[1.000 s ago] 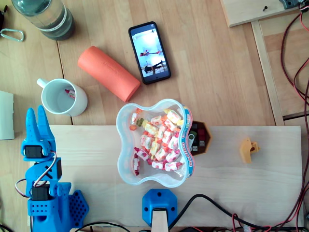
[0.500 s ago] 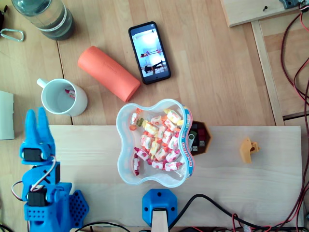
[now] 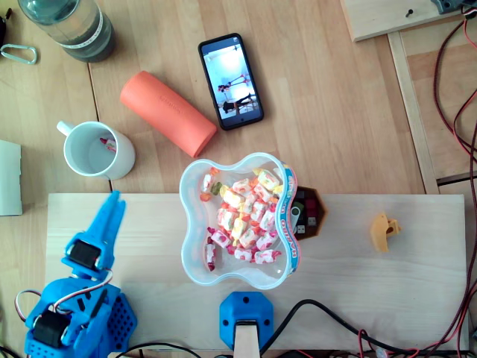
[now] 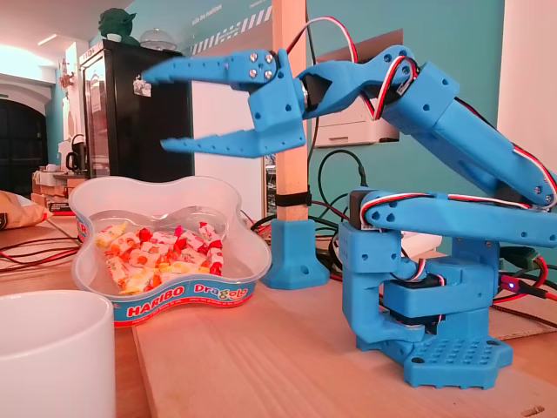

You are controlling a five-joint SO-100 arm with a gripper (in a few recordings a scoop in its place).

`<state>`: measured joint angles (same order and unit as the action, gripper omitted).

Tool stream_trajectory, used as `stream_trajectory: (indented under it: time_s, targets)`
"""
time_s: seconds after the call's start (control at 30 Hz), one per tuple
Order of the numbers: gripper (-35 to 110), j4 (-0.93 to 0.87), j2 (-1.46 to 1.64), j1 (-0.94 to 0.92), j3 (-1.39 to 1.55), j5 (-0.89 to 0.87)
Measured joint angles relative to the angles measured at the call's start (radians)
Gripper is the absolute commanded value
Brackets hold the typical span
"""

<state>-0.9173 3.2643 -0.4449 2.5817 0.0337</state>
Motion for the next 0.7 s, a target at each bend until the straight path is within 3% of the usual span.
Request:
stream_trajectory:
  time_s: [0.17, 0.5, 0.7]
  targets:
    - [27, -0.023, -0.175, -0.074, -0.08, 0.002]
    - [27, -0.041, -0.805, -0.164, -0.314, 0.002]
    - [27, -0.041, -0.91, -0.245, -0.333, 0.02]
